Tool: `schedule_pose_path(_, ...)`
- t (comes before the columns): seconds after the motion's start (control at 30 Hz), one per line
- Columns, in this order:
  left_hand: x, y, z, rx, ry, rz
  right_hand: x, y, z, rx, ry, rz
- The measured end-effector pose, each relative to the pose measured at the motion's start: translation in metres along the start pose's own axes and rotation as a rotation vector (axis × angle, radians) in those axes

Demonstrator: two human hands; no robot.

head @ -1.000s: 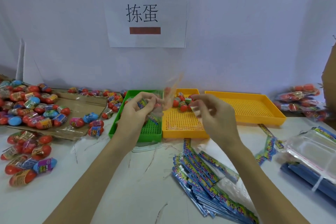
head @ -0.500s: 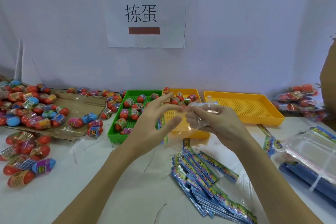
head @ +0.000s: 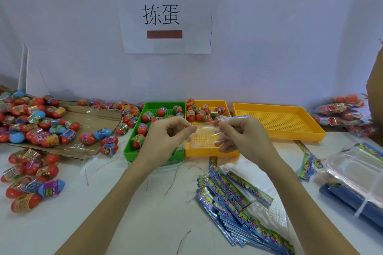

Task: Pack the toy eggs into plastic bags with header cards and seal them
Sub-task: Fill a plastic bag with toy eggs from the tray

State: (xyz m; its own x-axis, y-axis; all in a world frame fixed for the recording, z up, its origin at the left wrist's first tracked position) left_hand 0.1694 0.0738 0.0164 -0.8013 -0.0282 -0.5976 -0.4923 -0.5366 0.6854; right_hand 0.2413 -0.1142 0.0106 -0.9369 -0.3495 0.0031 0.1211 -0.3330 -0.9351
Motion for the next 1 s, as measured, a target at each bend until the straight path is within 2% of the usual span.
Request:
schedule_pose_path(0.13, 0.001, 0.012, 0.001, -0.202, 0.010, -0.149, 0.005, -0.008, 0.007, 0.135, 0.235, 0.071)
schedule_pose_path(0.27, 0.002, 0.027, 0.001, -0.410, 0.019, -0.324, 0.012, -0.024, 0.008, 0.328, 0.317, 0.215)
schedule_pose_path(0.33, 0.001, 0.032, 0.001, -0.412, 0.026, -0.362, 0.012, -0.026, 0.004, 0.353, 0.262, 0.256)
schedule_pose_path(0.4, 0.001, 0.036, 0.001, -0.393, 0.030, -0.396, 0.009, -0.022, -0.001, 0.288, 0.136, 0.239)
schedule_pose_path(0.5, 0.001, 0.038, 0.005, -0.377, 0.055, -0.424, 0.003, -0.010, -0.007, 0.082, -0.065, 0.102)
schedule_pose_path(0.6, 0.001, 0.038, 0.005, -0.361, 0.035, -0.434, -0.002, 0.003, -0.007, -0.211, -0.193, -0.070)
schedule_pose_path(0.63, 0.001, 0.038, 0.003, -0.354, 0.019, -0.438, -0.002, 0.008, -0.008, -0.243, -0.225, -0.122)
schedule_pose_path(0.77, 0.003, 0.043, -0.008, -0.345, -0.056, -0.437, 0.000, 0.014, -0.014, -0.049, -0.279, -0.159)
schedule_pose_path(0.9, -0.002, 0.036, 0.001, -0.160, 0.007, -0.303, -0.001, 0.008, -0.007, -0.158, -0.228, -0.123)
schedule_pose_path(1.0, -0.003, 0.027, 0.010, -0.110, 0.041, -0.225, 0.001, 0.003, -0.006, -0.161, -0.225, -0.095)
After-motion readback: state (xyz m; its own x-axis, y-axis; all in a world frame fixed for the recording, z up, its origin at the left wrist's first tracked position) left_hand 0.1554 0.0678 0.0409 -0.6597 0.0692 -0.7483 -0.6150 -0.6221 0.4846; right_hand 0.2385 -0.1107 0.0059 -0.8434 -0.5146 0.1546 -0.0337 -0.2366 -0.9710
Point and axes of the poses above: each hand's wrist, its own x-axis away from the middle knuckle, its own z-axis out of the back of the hand, y = z × x, the point moved 10 cm from there along -x, towards the middle knuckle, and after that the axes turned 14 degrees about -z, right-handed, at the moved point
